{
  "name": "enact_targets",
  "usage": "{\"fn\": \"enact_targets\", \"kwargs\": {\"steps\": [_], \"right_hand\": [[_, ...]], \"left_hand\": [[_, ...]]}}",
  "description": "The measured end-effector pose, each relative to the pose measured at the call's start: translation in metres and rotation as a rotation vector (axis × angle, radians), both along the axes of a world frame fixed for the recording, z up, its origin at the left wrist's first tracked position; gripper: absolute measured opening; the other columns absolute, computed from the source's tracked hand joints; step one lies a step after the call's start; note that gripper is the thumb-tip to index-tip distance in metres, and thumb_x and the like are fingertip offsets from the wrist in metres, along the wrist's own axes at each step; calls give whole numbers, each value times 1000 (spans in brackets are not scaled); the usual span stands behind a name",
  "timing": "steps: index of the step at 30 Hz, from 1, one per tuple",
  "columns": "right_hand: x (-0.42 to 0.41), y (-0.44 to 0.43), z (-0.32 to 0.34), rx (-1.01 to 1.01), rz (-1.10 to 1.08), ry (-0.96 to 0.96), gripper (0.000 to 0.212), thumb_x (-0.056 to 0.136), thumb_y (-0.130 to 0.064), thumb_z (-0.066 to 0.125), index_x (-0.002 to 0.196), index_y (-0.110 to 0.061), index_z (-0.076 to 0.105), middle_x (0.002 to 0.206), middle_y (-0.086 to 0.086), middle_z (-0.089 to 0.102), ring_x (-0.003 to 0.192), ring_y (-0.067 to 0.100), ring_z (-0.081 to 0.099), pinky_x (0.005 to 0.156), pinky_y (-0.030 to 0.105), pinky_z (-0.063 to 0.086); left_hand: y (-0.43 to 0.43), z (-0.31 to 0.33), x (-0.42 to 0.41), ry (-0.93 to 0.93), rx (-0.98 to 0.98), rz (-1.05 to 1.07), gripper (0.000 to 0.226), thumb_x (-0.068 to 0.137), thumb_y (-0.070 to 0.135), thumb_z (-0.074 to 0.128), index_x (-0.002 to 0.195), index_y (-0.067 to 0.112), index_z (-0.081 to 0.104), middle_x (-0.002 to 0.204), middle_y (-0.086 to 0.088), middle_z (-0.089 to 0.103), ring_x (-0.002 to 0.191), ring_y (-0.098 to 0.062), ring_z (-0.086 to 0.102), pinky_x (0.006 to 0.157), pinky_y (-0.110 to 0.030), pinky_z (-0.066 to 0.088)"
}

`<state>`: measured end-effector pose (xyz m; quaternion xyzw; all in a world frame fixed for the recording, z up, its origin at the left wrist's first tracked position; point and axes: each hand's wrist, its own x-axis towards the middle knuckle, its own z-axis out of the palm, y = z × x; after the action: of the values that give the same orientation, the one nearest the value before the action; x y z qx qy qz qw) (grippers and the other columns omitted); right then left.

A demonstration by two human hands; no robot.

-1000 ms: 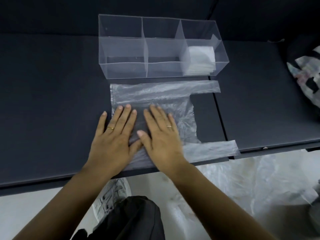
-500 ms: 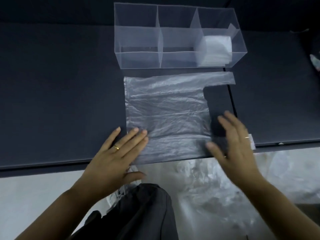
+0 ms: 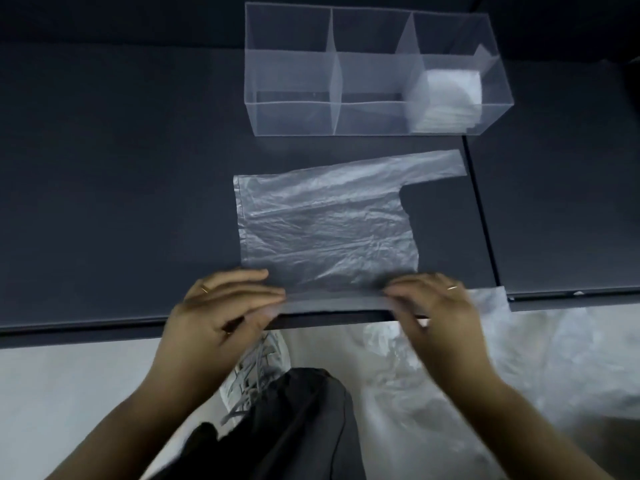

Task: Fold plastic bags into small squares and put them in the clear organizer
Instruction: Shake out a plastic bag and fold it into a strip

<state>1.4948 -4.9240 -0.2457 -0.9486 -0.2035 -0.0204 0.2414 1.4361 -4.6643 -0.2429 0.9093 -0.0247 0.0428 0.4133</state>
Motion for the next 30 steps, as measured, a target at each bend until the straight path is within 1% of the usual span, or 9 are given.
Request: {"fn": "enact_targets", "kwargs": {"steps": [3, 6, 9, 12, 18, 22, 26, 28, 30], "right_hand": [[24, -42, 27, -41, -144, 261, 9, 84, -23, 73, 76, -28, 72, 73, -20, 68, 73, 5, 65, 68, 10, 38], [47, -73, 47, 178, -264, 441, 10, 77, -43, 68, 73, -36, 72, 73, -26, 69, 71, -12, 62, 63, -2, 39], [79, -85, 52, 346, -267, 473, 18, 82, -40, 63, 84, -27, 75, 84, -14, 74, 80, -7, 66, 74, 0, 43], [115, -79, 31, 439, -396, 499, 20, 91, -28, 63, 77, -19, 74, 71, -12, 72, 69, -2, 62, 71, 7, 49], [157, -51, -9, 449, -619, 415, 12, 83, -30, 74, 77, -20, 71, 77, -6, 67, 71, 5, 59, 72, 19, 45], [162, -45, -13, 317, -646, 351, 18, 80, -34, 76, 70, -25, 65, 74, -13, 62, 67, -2, 56, 60, 11, 38], [162, -41, -13, 276, -647, 338, 17, 81, -34, 75, 80, -18, 68, 76, -6, 65, 70, 7, 59, 62, 16, 43], [162, -38, -10, 251, -658, 350, 17, 82, -33, 74, 83, -17, 68, 81, 0, 67, 75, 14, 61, 68, 23, 46], [160, -32, -3, 187, -700, 326, 19, 83, -30, 73, 91, -14, 68, 92, 6, 67, 83, 21, 62, 74, 30, 50]], "left_hand": [[12, 20, 12, 221, -212, 84, 13, 82, 39, 63, 86, 39, 76, 97, 21, 70, 96, 6, 63, 83, -5, 42], [24, 32, 26, 341, -337, 99, 17, 81, 36, 61, 88, 39, 75, 89, 17, 74, 84, 6, 67, 73, -1, 42], [35, 34, 48, 362, -437, 211, 17, 78, 39, 64, 90, 44, 75, 89, 18, 74, 87, 9, 65, 69, 2, 41], [43, 24, 78, 359, -479, 322, 10, 80, 35, 69, 83, 41, 76, 86, 17, 74, 82, 8, 66, 66, 0, 42], [47, -15, 118, 290, -136, 478, 23, 81, 42, 72, 64, 26, 70, 62, 12, 69, 56, 3, 60, 60, -18, 42], [38, -15, 116, 192, 179, 566, 16, 80, 37, 73, 76, 24, 64, 78, 6, 66, 72, -10, 60, 61, -26, 43], [11, -9, 107, -249, 452, 377, 15, 85, 8, 63, 99, 6, 63, 102, -16, 59, 93, -34, 53, 85, -40, 41], [-4, -15, 102, -233, 461, 173, 23, 90, 3, 58, 112, 0, 64, 115, -19, 61, 104, -36, 57, 95, -41, 43], [-13, -25, 98, -20, 481, 66, 41, 97, 14, 52, 135, -1, 50, 141, -19, 48, 131, -34, 45, 113, -40, 29]]}}
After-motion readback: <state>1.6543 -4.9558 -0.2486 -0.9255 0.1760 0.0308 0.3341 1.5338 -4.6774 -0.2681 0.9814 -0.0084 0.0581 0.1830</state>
